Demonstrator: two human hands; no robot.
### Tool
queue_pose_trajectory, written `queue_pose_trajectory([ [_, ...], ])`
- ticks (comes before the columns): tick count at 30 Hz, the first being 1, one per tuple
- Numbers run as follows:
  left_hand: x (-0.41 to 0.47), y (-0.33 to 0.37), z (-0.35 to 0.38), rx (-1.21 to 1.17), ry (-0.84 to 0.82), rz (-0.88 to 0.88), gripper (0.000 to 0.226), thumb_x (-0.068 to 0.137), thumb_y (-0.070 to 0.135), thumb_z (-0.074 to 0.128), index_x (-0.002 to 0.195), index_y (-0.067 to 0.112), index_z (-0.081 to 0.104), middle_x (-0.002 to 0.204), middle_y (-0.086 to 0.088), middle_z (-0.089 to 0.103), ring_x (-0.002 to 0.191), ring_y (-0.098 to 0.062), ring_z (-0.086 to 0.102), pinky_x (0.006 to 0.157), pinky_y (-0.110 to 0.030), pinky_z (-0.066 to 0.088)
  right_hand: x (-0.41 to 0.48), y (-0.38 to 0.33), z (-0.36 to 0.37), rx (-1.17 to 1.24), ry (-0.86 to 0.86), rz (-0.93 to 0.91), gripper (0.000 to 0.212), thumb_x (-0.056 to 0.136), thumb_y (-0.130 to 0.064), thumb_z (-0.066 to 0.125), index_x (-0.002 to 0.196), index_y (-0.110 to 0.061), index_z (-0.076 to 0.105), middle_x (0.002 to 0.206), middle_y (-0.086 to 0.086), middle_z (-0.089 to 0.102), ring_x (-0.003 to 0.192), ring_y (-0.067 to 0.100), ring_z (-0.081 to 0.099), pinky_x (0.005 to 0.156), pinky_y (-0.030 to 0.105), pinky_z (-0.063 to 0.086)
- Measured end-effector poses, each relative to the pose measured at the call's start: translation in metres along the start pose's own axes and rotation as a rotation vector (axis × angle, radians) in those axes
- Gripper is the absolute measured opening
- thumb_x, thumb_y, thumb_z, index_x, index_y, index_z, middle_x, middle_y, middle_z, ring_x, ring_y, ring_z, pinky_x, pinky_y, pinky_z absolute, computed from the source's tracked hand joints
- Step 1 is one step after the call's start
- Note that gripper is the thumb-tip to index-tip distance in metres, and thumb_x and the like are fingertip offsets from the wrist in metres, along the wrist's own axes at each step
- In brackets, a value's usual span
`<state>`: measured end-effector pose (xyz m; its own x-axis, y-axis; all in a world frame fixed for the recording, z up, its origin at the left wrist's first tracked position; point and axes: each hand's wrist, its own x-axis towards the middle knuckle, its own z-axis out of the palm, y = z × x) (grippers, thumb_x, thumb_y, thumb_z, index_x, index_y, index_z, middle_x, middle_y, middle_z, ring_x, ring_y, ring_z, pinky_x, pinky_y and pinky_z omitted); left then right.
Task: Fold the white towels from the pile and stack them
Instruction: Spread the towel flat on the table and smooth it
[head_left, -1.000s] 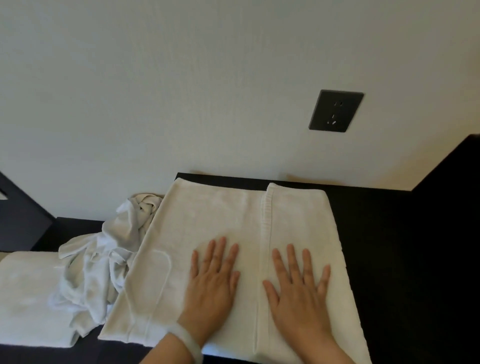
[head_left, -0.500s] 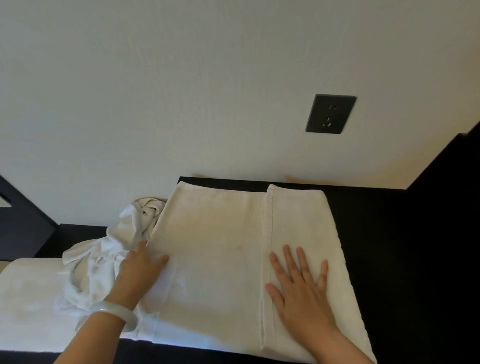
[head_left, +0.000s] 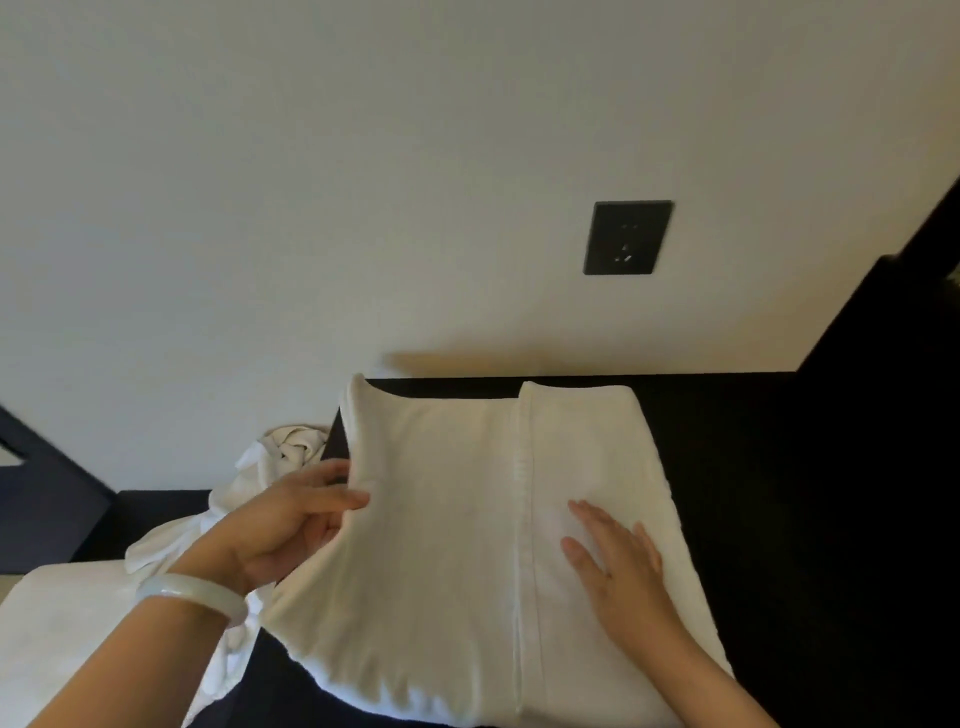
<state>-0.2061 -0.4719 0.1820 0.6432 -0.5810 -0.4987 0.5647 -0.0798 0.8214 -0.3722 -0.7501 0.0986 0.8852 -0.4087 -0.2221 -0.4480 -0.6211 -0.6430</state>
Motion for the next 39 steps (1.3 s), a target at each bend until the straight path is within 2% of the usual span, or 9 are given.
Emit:
queue_pose_trajectory([
  [6,0.038,0.017,0.155,0.218,-0.183,0.16,0.061,0.068,0.004,0.08,0.123,0.005,0.053,0.094,-0.016,0.062,0.064,-0.021,0.061,0.053,-0.025,0.051,0.001,0.025,-0.057,0.589,0.307,0.149,0.015,0.1,-0.035,0.052,0.103,-0.048,0.059,0.108,-0.026,0.061,0.103,-0.004,0.057,0.079,0.015,0.043],
  [12,0.084,-0.044,0.223,1.161,-0.191,0.364,0.055,0.091,0.037,0.066,0.139,0.032,0.041,0.127,0.008,0.056,0.11,-0.01,0.059,0.101,-0.031,0.049,0.004,0.064,-0.074,0.544,0.359,0.419,0.027,0.099,-0.038,0.051,0.125,-0.032,0.058,0.101,-0.019,0.056,0.092,0.001,0.054,0.079,0.027,0.046],
  [16,0.107,-0.071,0.179,1.731,-0.118,0.662,0.062,0.098,0.043,0.049,0.153,0.03,0.023,0.162,0.006,0.013,0.15,-0.022,0.008,0.121,-0.038,0.002,0.004,0.058,-0.064,0.415,0.076,0.44,0.049,0.097,-0.042,0.054,0.144,-0.031,0.042,0.097,-0.021,0.051,0.086,-0.001,0.052,0.068,0.022,0.045],
  [20,0.11,-0.1,0.147,1.769,-0.142,0.721,0.06,0.1,0.058,0.012,0.153,0.042,-0.011,0.16,0.014,-0.023,0.145,-0.012,-0.03,0.119,-0.041,-0.018,0.018,0.04,-0.044,-0.035,0.014,0.34,0.055,0.099,-0.027,0.048,0.151,-0.029,0.029,0.134,-0.003,0.052,0.122,0.022,0.05,0.1,0.037,0.047],
  [27,0.079,-0.133,0.173,1.609,0.185,0.434,0.068,0.093,0.063,0.0,0.144,0.034,-0.033,0.149,0.01,-0.046,0.134,-0.017,-0.047,0.106,-0.037,-0.036,0.071,0.008,-0.06,-0.335,-0.201,0.077,0.047,0.1,-0.021,0.038,0.145,-0.036,0.036,0.137,-0.002,0.052,0.128,0.026,0.046,0.107,0.042,0.039],
  [30,0.067,-0.154,0.202,1.588,0.29,0.437,0.095,0.09,0.066,0.029,0.148,0.013,-0.023,0.158,-0.005,-0.03,0.148,-0.025,-0.006,0.102,-0.033,-0.037,0.095,-0.008,-0.067,-0.195,-0.368,-0.133,0.046,0.098,-0.02,0.041,0.138,-0.04,0.05,0.136,-0.008,0.057,0.128,0.016,0.051,0.112,0.041,0.038],
  [33,0.047,-0.152,0.221,1.676,0.133,0.388,0.099,0.042,0.087,0.052,0.125,0.032,0.063,0.16,-0.022,0.004,0.104,-0.009,0.068,0.117,-0.03,0.019,0.106,-0.024,-0.066,-0.131,-0.531,-0.333,0.047,0.092,-0.02,0.047,0.133,-0.038,0.058,0.135,-0.026,0.053,0.119,-0.014,0.047,0.111,0.006,0.022],
  [36,0.046,-0.126,0.191,1.499,0.191,0.509,0.07,0.036,0.078,0.077,0.088,0.031,0.079,0.127,0.003,0.064,0.097,-0.006,0.07,0.087,-0.011,0.047,0.118,-0.027,-0.068,-0.292,-0.484,-0.433,0.044,0.095,-0.008,0.051,0.133,-0.028,0.06,0.138,-0.019,0.054,0.126,-0.004,0.044,0.113,0.014,0.022],
  [39,0.06,-0.09,0.126,1.38,0.222,0.608,0.046,0.087,0.026,0.068,0.129,0.008,0.06,0.142,-0.009,0.051,0.137,-0.022,0.044,0.116,-0.025,0.021,0.12,-0.013,-0.092,-0.413,-0.375,-0.382,0.025,0.093,-0.021,0.061,0.113,-0.033,0.067,0.122,-0.014,0.061,0.116,0.005,0.051,0.105,0.026,0.037],
])
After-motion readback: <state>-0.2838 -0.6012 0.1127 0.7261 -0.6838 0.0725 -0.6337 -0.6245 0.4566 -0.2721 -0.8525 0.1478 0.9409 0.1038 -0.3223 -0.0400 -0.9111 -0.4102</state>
